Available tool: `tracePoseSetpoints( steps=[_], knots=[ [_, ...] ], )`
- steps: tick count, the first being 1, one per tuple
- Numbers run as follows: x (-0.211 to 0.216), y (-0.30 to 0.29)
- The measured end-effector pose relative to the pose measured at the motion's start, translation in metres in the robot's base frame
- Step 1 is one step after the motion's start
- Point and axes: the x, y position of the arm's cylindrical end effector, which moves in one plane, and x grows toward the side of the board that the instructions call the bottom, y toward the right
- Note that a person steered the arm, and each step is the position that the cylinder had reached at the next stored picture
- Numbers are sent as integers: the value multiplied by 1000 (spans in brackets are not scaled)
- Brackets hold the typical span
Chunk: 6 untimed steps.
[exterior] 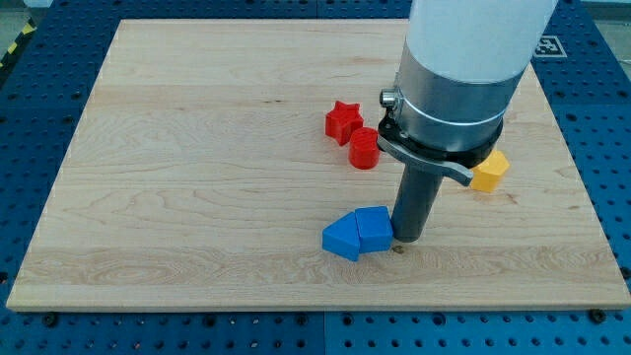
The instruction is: Push the red blocks towards the right side of the board
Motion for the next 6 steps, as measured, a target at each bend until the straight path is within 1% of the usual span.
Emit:
tracePoseSetpoints(
  steps=[1, 2, 4, 5, 6],
  knots=[
    [-16, 4],
    [-59, -16],
    [-91, -165],
    [-129, -176],
    [-129, -176]
  ],
)
